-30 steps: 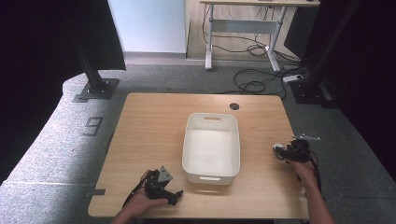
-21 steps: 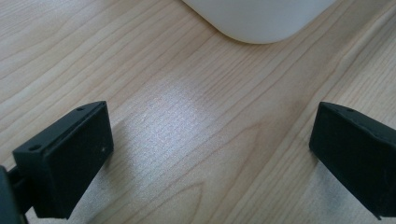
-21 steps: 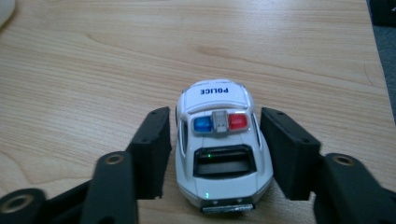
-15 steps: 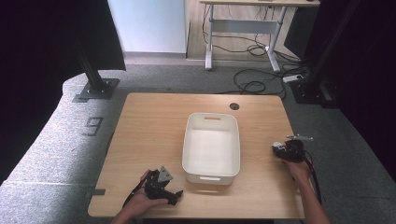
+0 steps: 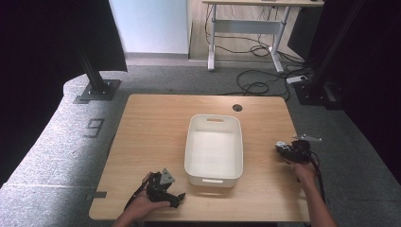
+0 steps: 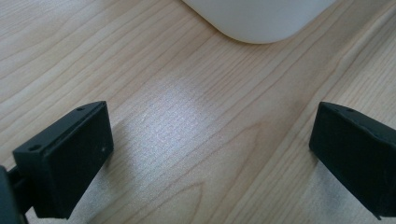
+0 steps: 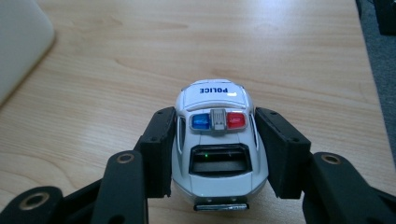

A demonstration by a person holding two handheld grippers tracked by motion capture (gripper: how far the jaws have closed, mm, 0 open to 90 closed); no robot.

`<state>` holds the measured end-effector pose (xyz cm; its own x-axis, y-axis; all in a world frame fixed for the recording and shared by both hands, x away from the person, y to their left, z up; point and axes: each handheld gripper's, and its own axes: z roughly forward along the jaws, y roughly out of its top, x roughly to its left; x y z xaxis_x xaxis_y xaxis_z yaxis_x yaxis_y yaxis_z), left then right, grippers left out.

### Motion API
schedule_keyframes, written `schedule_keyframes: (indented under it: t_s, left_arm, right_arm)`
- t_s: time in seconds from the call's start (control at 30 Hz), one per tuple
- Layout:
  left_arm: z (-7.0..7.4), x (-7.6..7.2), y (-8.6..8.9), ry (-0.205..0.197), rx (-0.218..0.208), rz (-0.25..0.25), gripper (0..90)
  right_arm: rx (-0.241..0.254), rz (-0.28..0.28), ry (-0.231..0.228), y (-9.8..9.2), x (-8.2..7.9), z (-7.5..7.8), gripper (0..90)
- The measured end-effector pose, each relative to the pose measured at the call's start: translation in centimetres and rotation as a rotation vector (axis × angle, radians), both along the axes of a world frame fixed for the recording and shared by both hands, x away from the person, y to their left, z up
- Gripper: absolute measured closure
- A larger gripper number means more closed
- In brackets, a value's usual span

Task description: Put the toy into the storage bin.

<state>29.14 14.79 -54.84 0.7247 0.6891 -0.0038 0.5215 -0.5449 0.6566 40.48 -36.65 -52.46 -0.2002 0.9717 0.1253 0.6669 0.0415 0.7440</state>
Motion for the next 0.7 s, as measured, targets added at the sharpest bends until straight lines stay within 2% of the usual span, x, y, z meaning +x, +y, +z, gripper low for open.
schedule_keyframes:
  t_s: [0.1, 0.27, 0.7]
  left_arm:
    - [0.0, 0.0, 0.0, 0.0, 0.0, 0.0, 0.0]
    - [0.0, 0.0, 0.0, 0.0, 0.0, 0.001, 0.0]
    - [0.0, 0.0, 0.0, 0.001, 0.001, -0.001, 0.0]
  right_arm:
    - [0.028, 0.001, -0.023, -0.3, -0.4, 0.9, 50.1]
    - [0.046, 0.007, -0.042, -0.5, -0.7, 1.6, 50.1]
    - [0.068, 0.012, -0.057, -0.3, -1.5, 3.0, 50.1]
